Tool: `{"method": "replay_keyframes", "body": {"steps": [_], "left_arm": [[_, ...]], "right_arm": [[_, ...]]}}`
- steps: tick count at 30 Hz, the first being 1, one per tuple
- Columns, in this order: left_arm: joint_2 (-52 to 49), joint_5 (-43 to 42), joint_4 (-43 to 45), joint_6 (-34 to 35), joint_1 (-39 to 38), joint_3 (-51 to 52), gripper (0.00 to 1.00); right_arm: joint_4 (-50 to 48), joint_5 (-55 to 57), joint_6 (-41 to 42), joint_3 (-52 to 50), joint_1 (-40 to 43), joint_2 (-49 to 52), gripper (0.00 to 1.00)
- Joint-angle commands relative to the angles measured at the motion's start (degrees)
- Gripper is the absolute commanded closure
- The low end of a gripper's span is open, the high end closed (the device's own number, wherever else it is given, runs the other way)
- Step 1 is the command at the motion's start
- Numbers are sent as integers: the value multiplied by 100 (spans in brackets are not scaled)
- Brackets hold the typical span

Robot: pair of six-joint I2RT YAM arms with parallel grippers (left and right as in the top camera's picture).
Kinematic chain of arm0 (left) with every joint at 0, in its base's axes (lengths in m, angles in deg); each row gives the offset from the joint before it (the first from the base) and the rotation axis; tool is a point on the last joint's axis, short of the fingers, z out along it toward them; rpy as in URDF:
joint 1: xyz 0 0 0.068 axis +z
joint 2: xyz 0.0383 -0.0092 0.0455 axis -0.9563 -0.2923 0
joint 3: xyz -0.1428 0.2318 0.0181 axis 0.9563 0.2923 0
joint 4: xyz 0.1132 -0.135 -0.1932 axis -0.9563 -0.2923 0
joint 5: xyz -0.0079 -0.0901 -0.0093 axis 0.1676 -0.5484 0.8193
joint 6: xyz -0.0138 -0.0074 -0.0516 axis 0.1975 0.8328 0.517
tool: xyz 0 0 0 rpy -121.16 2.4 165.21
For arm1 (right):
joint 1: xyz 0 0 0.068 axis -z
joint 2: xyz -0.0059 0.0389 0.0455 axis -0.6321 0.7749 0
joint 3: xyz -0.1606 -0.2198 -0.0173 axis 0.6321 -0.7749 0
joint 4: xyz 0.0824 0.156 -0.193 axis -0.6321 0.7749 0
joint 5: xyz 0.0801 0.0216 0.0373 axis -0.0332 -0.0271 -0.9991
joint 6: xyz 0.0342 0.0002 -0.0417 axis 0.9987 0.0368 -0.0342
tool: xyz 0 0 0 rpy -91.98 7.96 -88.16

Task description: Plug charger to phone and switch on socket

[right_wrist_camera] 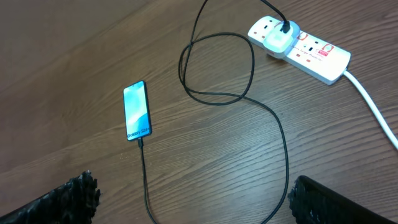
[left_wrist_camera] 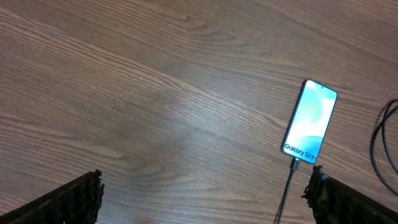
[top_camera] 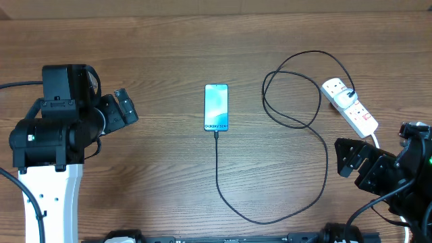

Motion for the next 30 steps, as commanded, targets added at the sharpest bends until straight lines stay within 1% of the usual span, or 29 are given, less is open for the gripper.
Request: {"method": "replay_keyframes", "body": {"steps": [1,5,8,13,17,21,25,30], "left_arm": [[-17,-26,4,-103,26,-24,1],[-17,-26,4,-103,26,-24,0],[-17,-26,7,-103,26,-24,1],[-17,-26,7,-103,26,-24,0],[-17,-26,7,-103,26,-24,1],[-17,-26,7,-103,26,-24,0],[-17,-26,4,-103,26,-24,1],[-17,-26,7,-103,26,-24,0]], "right_arm": [[-20,37,-22,-105,-50,-11,0],[-337,94,-214,-431,-57,-76,0],[-990,59,-531,-929,-83,-341,0],[-2197,-15,-785,-2243,-214,-1145,0],[-3108,-9,-804,-3283,-291,-1821,0],[-4063,-11,-1080,-4221,-433,-2492,0],[-4898,-7,-1344,-4986,-638,-3058,0],[-5930,35,-1357,-5781,-693,-3445,0]]}}
